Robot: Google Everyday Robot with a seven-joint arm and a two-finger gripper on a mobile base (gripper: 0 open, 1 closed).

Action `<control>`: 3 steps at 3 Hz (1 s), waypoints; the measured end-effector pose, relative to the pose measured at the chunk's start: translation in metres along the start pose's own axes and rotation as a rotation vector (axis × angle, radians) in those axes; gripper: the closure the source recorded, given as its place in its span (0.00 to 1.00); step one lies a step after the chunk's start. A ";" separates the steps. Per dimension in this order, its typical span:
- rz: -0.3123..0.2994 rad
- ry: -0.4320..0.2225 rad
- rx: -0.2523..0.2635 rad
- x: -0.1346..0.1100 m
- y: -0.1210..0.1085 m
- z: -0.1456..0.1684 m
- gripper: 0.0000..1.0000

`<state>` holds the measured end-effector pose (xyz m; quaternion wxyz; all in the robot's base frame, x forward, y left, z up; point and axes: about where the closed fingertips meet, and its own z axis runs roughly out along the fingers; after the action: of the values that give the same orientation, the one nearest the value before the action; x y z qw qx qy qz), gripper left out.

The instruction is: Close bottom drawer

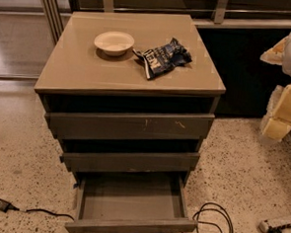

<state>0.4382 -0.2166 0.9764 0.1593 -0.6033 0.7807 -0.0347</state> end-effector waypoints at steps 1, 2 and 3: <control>0.000 0.000 0.000 0.000 0.000 0.000 0.00; -0.020 0.004 0.018 -0.001 0.005 -0.007 0.00; -0.043 -0.015 -0.031 0.001 0.022 0.010 0.00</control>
Offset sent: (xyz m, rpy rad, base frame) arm -0.0155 0.0018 0.0073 -0.0312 -0.0187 0.0333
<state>0.4205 -0.2103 0.9612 0.1550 -0.6226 0.7667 -0.0212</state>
